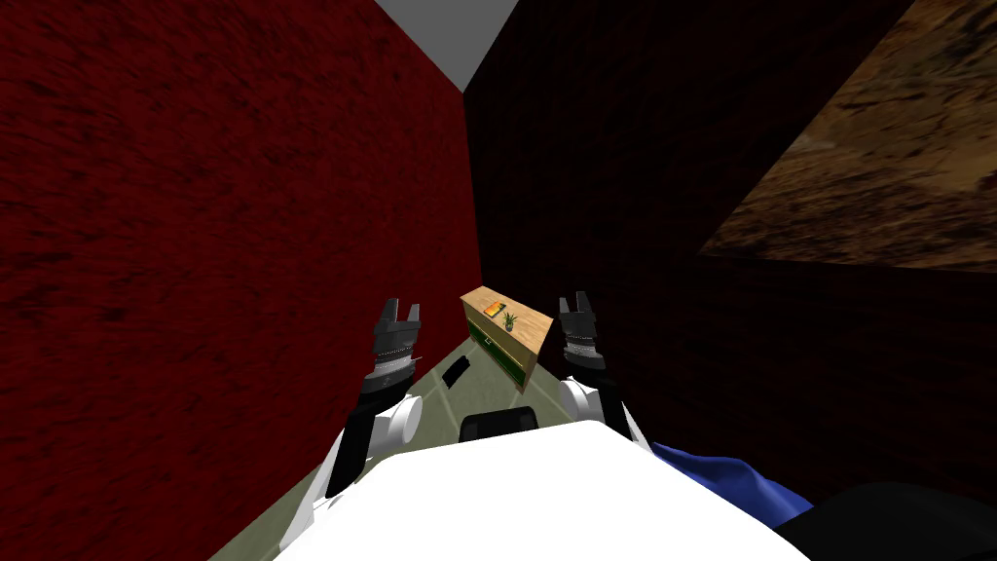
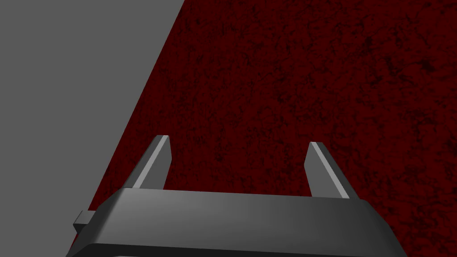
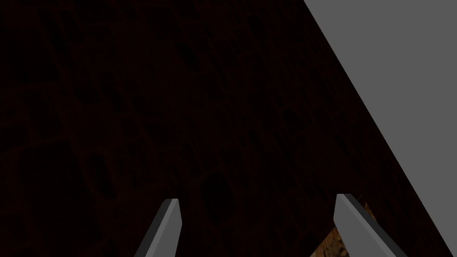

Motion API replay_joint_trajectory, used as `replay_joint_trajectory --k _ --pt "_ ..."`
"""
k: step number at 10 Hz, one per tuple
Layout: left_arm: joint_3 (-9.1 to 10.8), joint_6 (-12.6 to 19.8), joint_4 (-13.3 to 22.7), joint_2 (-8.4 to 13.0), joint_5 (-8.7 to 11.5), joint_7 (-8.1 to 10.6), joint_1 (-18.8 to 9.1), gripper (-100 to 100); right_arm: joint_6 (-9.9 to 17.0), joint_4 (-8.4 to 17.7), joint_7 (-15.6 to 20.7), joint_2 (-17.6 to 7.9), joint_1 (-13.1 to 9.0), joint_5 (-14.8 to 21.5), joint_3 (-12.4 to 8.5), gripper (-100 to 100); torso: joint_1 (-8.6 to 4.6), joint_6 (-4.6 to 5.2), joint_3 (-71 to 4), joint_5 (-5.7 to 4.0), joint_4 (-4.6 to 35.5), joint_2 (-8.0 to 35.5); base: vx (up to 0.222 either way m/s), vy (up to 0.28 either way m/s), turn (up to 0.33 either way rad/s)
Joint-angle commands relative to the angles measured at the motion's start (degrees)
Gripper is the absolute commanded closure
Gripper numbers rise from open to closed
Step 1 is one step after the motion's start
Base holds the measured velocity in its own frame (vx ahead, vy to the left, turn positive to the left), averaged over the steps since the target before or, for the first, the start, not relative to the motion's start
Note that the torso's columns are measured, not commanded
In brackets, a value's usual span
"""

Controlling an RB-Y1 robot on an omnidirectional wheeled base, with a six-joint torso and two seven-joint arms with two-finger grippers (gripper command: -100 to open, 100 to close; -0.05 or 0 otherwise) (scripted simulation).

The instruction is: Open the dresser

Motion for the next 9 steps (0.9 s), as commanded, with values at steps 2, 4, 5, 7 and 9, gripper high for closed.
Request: replay_joint_trajectory --k 2,4,5,7,9 --pt "0.0 0.0 0.0 0.0 0.0 0.0 0.0 0 0.0 0.0 0.0 0.0 0.0 0.0 0.0 0 0.0 0.0 -12.0 0.0 6.0 6.0 0.0 0.0 0.0" --pt "0.0 0.0 0.0 0.0 0.0 0.0 0.0 0 0.0 0.0 0.0 0.0 0.0 0.0 0.0 0 0.0 0.0 -28.5 0.0 14.2 14.2 0.0 0.0 0.0" --pt "0.0 0.0 0.0 0.0 0.0 0.0 0.0 0 0.0 0.0 0.0 0.0 0.0 0.0 0.0 0 0.0 0.0 -36.9 0.0 18.5 18.5 0.0 0.0 0.0" --pt "0.0 0.0 0.0 0.0 0.0 0.0 0.0 0 0.0 0.0 0.0 0.0 0.0 0.0 0.0 0 0.0 0.0 -53.8 0.0 26.9 26.9 0.0 0.0 0.0" --pt "0.0 0.0 0.0 0.0 0.0 0.0 0.0 0 0.0 0.0 0.0 0.0 0.0 0.0 0.0 0 0.0 0.0 -70.7 0.0 35.4 35.4 0.0 0.0 0.0"
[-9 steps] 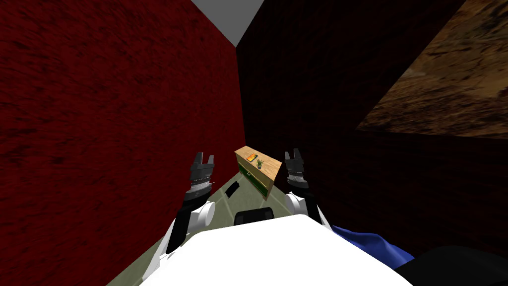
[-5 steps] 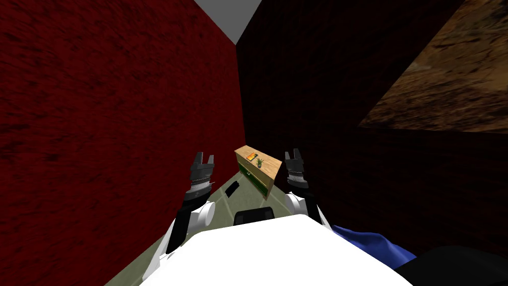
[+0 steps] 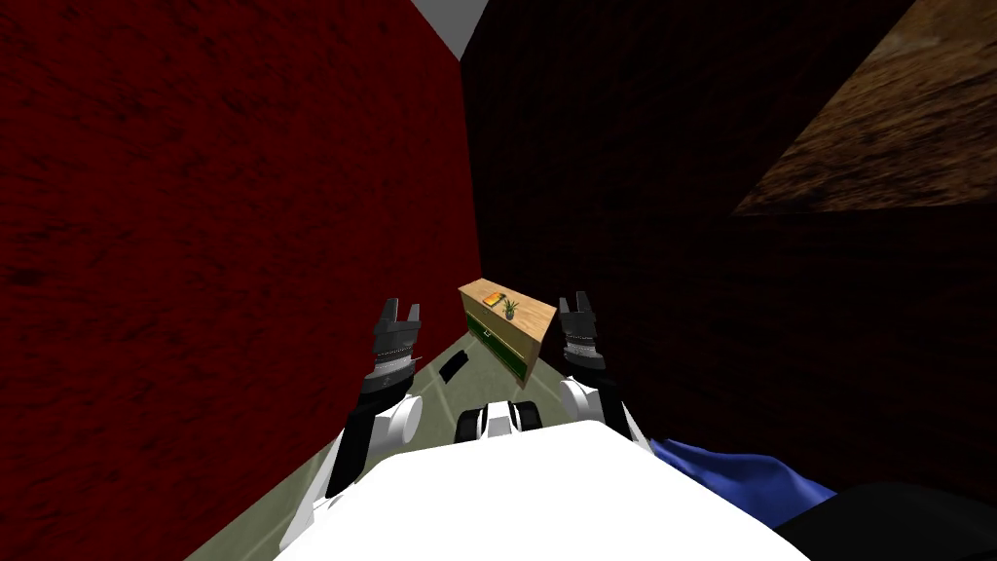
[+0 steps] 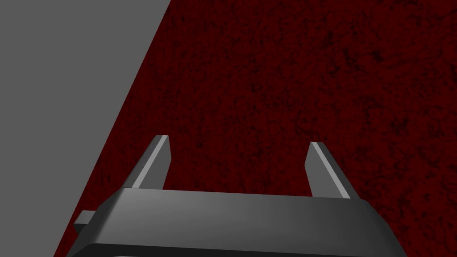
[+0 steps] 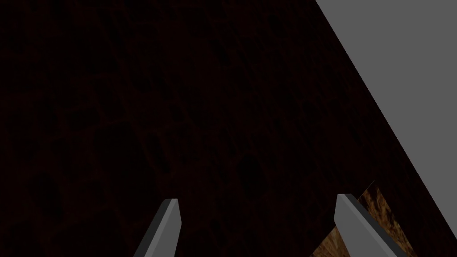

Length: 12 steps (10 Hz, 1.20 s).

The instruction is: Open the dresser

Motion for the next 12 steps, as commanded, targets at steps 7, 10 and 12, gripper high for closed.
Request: replay_joint_trajectory --k 7,10,12 --pt "-0.01 0.0 0.0 0.0 0.0 0.0 0.0 0 2.8 3.3 6.4 -8.4 -0.8 8.8 0.5 -100 0.02 0.0 -13.9 0.01 6.9 6.9 0.026 0.033 0.043" --pt "-0.01 0.0 0.0 0.0 0.0 0.0 0.0 0 4.0 4.7 9.4 -10.1 -1.1 13.0 0.7 -100 0.02 0.0 -13.9 0.01 6.9 6.9 0.049 0.055 0.058" --pt "0.0 0.0 0.0 0.0 0.0 0.0 0.0 0 5.4 6.2 12.9 -11.7 -1.5 16.9 1.0 -100 -0.06 0.0 -13.8 -0.02 6.9 7.0 0.038 0.046 0.077"
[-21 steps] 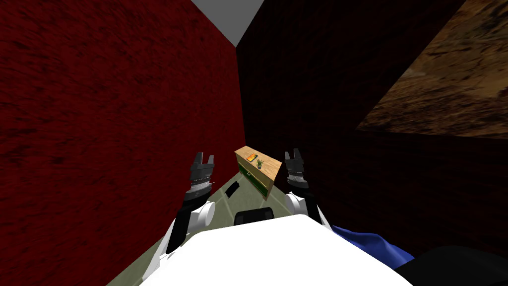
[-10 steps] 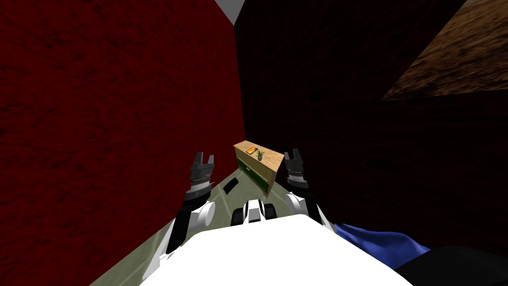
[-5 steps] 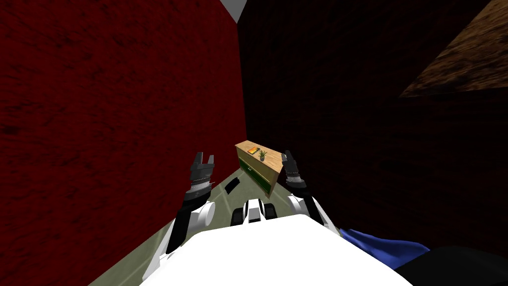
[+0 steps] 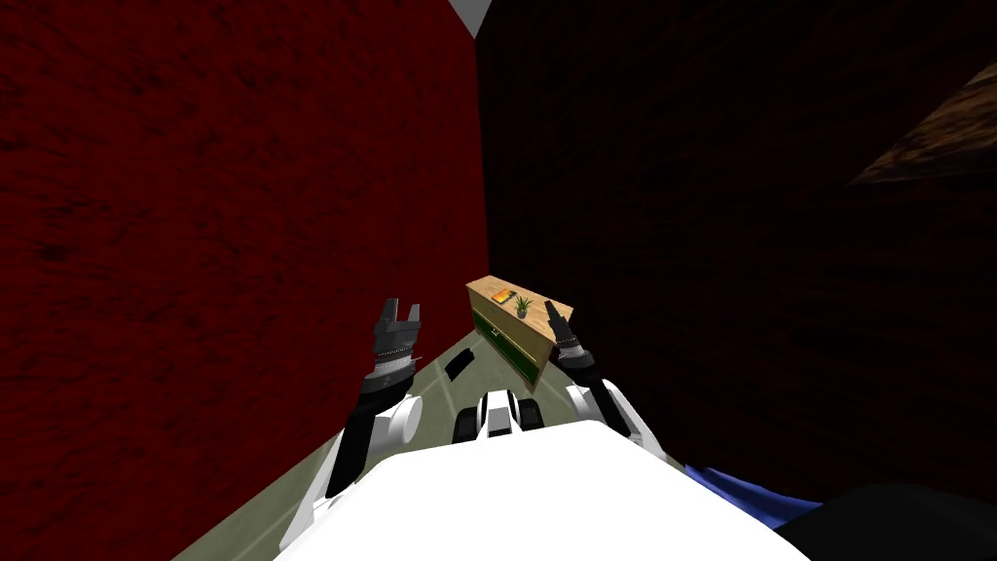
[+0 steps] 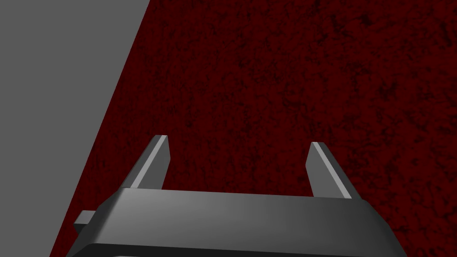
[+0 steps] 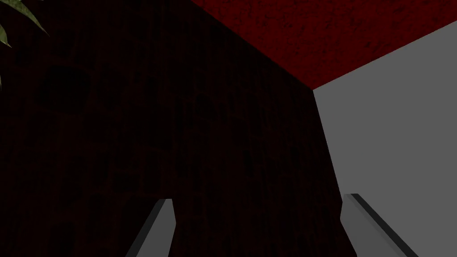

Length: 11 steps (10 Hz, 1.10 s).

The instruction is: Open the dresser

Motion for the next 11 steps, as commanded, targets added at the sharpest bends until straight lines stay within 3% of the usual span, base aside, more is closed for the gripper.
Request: replay_joint_trajectory --k 1,3,8,11 --pt "0.0 0.0 0.0 0.0 0.0 0.0 0.0 0 1.1 1.2 2.7 -1.2 -0.3 3.6 0.2 -100 0.1 -0.01 0.0 0.03 0.0 -0.1 0.031 0.042 0.027" --pt "0.0 0.0 0.0 0.0 0.0 0.0 0.0 0 2.6 2.8 6.4 -2.8 -0.7 7.6 0.4 -100 0.04 0.0 0.0 0.02 0.0 -0.1 0.035 0.049 0.071" --pt "0.0 0.0 0.0 0.0 0.0 0.0 0.0 0 4.3 4.5 10.6 -4.4 -1.1 14.4 0.8 -100 0.06 -0.01 0.0 0.02 0.0 -0.1 0.037 0.041 0.048" --pt "0.0 0.0 0.0 0.0 0.0 0.0 0.0 0 6.1 6.4 14.9 -6.0 -1.5 19.5 1.1 -100 0.06 0.01 -0.1 0.02 0.0 -0.1 0.042 0.041 0.063"
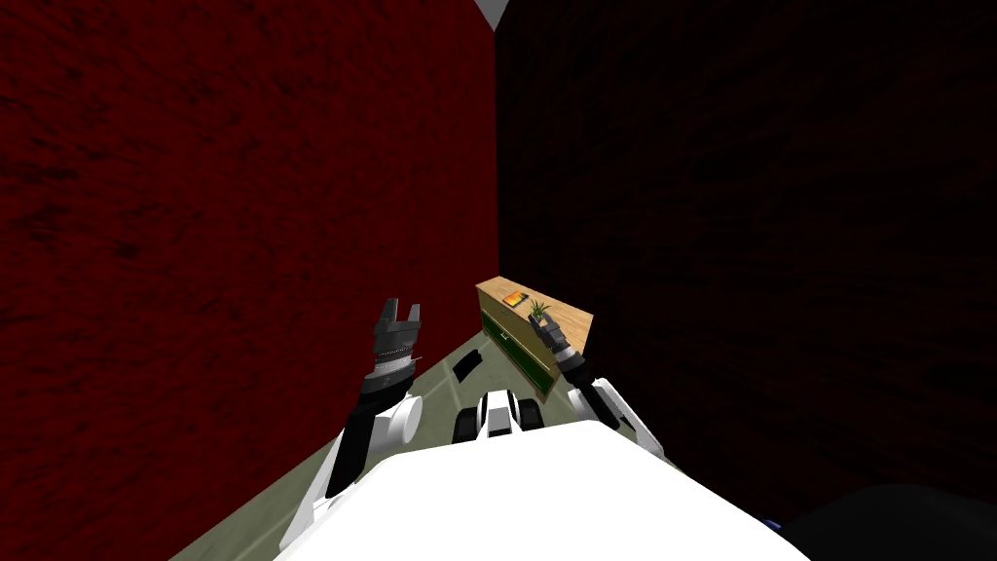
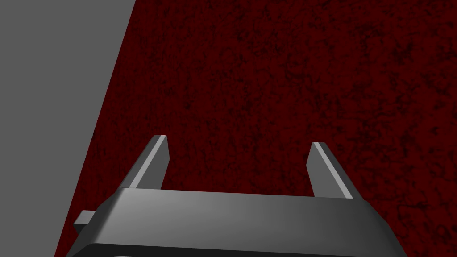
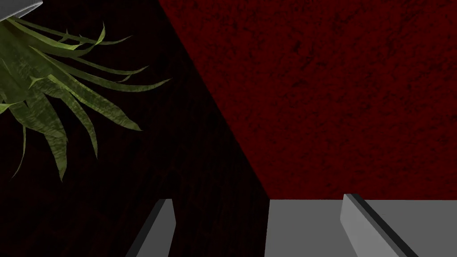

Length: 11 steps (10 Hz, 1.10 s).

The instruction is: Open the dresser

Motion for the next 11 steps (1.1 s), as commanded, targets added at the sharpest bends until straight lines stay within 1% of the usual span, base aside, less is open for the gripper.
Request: replay_joint_trajectory --k 1,2,3,4,5,6,7,8,9,10,11 --pt "0.0 0.0 0.0 0.0 0.0 0.0 0.0 0 1.1 1.2 2.4 -1.0 -0.4 3.6 0.1 -100 0.02 -0.02 0.0 0.0 0.0 0.0 0.038 0.032 0.03" --pt "0.0 0.0 0.0 0.0 0.0 0.0 0.0 0 2.1 2.2 4.6 -1.9 -0.7 5.8 0.3 -100 -0.03 0.01 0.0 0.0 0.0 0.0 0.043 0.044 0.057" --pt "0.0 0.0 0.0 0.0 0.0 0.0 0.0 0 2.1 2.2 4.6 -1.9 -0.7 6.6 0.3 -100 0.02 -0.01 0.0 0.0 0.0 0.0 0.038 0.04 0.035" --pt "0.0 0.0 0.0 0.0 0.0 0.0 0.0 0 3.0 3.3 6.8 -2.7 -0.9 8.7 0.5 -100 0.0 0.0 0.0 0.0 0.0 0.0 0.043 0.047 0.066" --pt "0.0 0.0 0.0 0.0 0.0 0.0 0.0 0 3.0 3.3 6.8 -2.7 -0.9 9.7 0.5 -100 0.03 -0.01 0.0 0.0 0.0 0.0 0.036 0.038 0.043" --pt "0.0 0.0 0.0 0.0 0.0 0.0 0.0 0 4.0 4.5 9.1 -3.6 -1.2 11.8 0.6 -100 -0.01 0.0 0.0 0.0 0.0 0.0 0.04 0.047 0.086" --pt "0.0 0.0 0.0 0.0 0.0 0.0 0.0 0 4.0 4.5 9.1 -3.6 -1.2 12.7 0.6 -100 0.01 -0.01 0.0 0.0 0.0 0.0 0.04 0.037 0.031" --pt "0.0 0.0 0.0 0.0 0.0 0.0 0.0 0 5.0 5.7 11.3 -4.5 -1.5 14.8 0.8 -100 -0.02 0.0 0.0 0.0 0.0 0.0 0.055 0.047 0.069" --pt "0.0 0.0 0.0 0.0 0.0 0.0 0.0 0 5.0 5.7 11.3 -4.5 -1.5 15.9 0.8 -100 0.02 -0.01 0.0 0.0 0.0 0.0 0.042 0.036 0.041" --pt "0.0 0.0 0.0 0.0 0.0 0.0 0.0 0 6.0 7.0 13.6 -5.4 -1.8 17.9 1.0 -100 -0.02 0.0 0.0 0.0 0.0 0.0 0.047 0.039 0.077" --pt "0.0 0.0 0.0 0.0 0.0 0.0 0.0 0 6.0 7.0 13.6 -5.4 -1.8 19.0 1.0 -100 0.0 -0.01 0.0 -0.01 0.0 0.0 0.04 0.037 0.041"
